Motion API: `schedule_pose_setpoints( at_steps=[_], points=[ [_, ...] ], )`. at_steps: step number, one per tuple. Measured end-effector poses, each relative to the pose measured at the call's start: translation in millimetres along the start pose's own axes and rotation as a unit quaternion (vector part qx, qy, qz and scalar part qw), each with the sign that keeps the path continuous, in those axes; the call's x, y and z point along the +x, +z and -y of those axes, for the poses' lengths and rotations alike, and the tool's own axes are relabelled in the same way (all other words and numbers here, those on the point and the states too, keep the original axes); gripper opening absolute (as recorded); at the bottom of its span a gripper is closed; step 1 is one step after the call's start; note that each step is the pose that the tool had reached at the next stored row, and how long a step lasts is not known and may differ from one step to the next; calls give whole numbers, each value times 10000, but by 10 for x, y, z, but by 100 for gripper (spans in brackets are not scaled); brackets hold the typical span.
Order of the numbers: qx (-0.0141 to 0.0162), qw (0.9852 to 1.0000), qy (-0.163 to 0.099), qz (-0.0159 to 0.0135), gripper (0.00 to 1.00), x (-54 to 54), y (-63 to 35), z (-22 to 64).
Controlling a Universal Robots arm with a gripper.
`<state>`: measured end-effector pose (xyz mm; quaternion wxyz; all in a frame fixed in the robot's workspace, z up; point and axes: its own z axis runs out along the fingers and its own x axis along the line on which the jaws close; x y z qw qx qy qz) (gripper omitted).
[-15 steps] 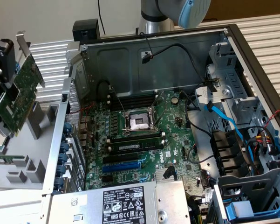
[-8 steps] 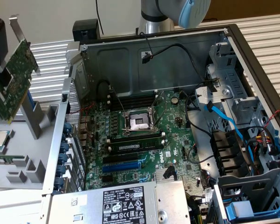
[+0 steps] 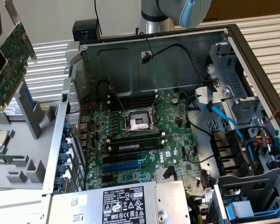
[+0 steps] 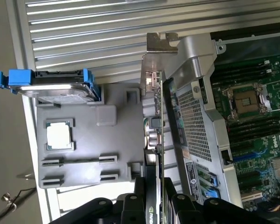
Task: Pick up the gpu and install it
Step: 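Pick up the gpu and move the gpu toward the slot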
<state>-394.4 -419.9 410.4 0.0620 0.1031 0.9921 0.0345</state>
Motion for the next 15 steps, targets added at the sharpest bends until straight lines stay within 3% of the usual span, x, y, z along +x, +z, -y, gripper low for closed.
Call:
schedule_pose_setpoints(
  at_steps=[7,15],
  points=[
    [2,10000,0,-3,27,-7,-2,-2],
    [17,10000,5,-83,27,-232,11,-49]
  ],
)
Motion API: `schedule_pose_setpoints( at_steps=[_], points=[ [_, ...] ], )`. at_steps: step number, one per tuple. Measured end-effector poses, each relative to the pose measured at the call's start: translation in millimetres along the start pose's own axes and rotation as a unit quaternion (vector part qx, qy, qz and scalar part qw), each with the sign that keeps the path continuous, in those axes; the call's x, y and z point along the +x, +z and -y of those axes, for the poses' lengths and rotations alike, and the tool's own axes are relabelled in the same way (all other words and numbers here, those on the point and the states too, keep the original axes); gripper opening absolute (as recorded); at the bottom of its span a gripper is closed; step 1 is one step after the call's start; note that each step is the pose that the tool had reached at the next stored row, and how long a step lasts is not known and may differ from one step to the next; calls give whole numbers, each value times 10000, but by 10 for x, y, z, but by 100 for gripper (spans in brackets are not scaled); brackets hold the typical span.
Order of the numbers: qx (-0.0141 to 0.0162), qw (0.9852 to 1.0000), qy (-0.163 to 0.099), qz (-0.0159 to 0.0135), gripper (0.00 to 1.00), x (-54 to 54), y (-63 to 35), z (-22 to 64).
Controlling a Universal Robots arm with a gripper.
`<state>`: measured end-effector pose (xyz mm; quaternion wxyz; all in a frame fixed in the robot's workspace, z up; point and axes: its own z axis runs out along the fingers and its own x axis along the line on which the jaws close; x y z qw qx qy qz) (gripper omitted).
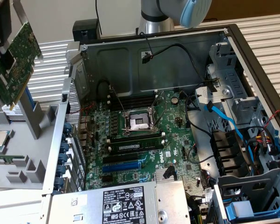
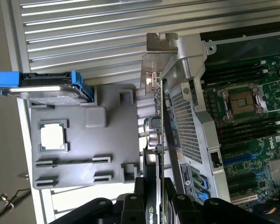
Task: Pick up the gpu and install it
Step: 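Pick up the gpu and move the gpu toward the slot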
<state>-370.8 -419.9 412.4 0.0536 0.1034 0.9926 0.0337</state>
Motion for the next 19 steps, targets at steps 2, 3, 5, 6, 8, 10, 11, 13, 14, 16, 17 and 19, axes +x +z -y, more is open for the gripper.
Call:
schedule_pose_setpoints(
  at_steps=[2,3,5,6,8,10,11,13,14,16,17,19],
  points=[
    [-3,10000,1,-17,27,-65,-35,-16],
    [-5,10000,2,-22,27,-103,-61,-25],
    [-7,10000,4,-27,27,-182,-116,-46],
    [-7,10000,4,-34,27,-219,-140,-55],
    [-2,10000,5,-60,27,-282,-179,-70],
    [2,10000,7,-96,27,-333,-209,-83],
    [5,9999,9,-121,27,-355,-221,-89],
    [10,9998,13,-176,27,-394,-236,-98],
    [13,9998,16,-214,27,-412,-240,-102],
    [21,9996,21,-292,27,-443,-244,-108],
    [26,9994,24,-336,27,-458,-245,-112],
    [34,9991,30,-424,27,-489,-246,-118]
  ],
)
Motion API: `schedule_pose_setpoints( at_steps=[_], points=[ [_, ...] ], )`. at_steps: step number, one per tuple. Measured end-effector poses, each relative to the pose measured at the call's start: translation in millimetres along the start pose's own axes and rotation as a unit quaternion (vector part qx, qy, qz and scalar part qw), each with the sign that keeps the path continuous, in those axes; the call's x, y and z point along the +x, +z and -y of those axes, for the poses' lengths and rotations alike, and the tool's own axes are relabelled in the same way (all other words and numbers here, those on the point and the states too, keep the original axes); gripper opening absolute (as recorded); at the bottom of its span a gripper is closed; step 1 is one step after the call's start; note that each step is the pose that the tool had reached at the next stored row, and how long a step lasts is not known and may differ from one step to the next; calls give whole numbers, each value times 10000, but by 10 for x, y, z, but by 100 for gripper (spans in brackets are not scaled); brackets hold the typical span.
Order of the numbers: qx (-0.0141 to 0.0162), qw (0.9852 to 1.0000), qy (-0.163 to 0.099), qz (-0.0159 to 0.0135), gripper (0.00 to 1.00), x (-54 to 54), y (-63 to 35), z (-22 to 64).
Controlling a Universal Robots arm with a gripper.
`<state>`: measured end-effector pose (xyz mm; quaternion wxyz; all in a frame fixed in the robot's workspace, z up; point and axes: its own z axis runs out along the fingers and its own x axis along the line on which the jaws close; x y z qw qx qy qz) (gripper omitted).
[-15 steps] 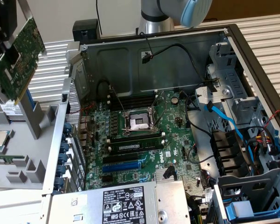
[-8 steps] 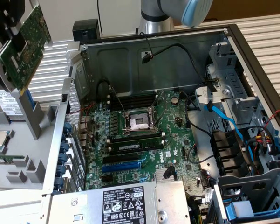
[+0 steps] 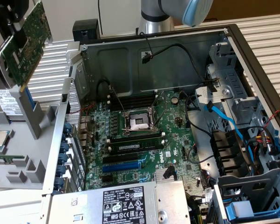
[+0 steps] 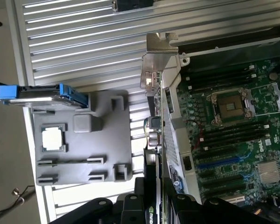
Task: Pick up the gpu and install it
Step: 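Pick up the gpu and move the gpu toward the slot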
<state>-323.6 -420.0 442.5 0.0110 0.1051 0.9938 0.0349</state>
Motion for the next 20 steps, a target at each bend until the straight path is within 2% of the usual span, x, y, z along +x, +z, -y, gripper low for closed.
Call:
schedule_pose_setpoints(
  at_steps=[5,10,16,18,20],
  points=[
    [9,9998,15,-198,27,-80,-4,-16],
    [8,9989,33,-460,27,-148,-2,-29],
    [8,9969,56,-781,27,-227,0,-43],
    [9,9961,63,-879,27,-255,1,-49],
    [22,9953,69,-961,27,-295,0,-58]
  ],
)
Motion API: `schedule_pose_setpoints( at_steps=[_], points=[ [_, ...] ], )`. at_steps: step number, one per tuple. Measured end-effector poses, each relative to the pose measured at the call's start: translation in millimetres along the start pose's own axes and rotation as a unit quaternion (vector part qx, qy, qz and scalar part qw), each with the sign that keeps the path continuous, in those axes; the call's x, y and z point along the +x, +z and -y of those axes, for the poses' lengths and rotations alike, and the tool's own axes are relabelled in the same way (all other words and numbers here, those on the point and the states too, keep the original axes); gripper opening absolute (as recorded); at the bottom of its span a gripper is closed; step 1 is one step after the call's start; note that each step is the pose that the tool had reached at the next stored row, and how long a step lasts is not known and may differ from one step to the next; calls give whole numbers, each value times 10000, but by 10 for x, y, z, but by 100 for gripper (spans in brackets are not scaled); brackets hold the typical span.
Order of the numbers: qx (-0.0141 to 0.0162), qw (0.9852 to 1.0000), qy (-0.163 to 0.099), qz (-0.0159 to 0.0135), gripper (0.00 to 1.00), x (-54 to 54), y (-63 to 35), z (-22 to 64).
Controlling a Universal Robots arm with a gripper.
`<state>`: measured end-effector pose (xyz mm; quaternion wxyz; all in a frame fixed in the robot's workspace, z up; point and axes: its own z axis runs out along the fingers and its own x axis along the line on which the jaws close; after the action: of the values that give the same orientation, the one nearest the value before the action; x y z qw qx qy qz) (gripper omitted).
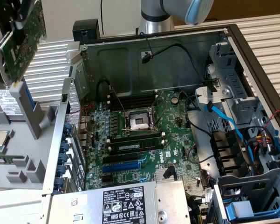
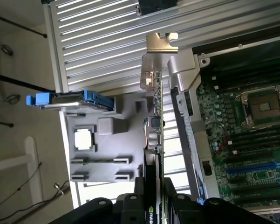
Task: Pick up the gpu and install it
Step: 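Pick up the gpu and move the gpu toward the slot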
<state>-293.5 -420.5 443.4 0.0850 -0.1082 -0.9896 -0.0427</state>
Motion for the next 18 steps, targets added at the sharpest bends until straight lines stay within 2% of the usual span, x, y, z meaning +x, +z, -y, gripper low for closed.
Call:
schedule_pose_setpoints(
  at_steps=[2,7,18],
  points=[
    [10,10000,5,-45,27,-54,-22,-14],
    [11,10000,6,-51,27,-259,-80,-53],
    [-3,10000,-1,18,27,-631,-149,-118]
  ],
)
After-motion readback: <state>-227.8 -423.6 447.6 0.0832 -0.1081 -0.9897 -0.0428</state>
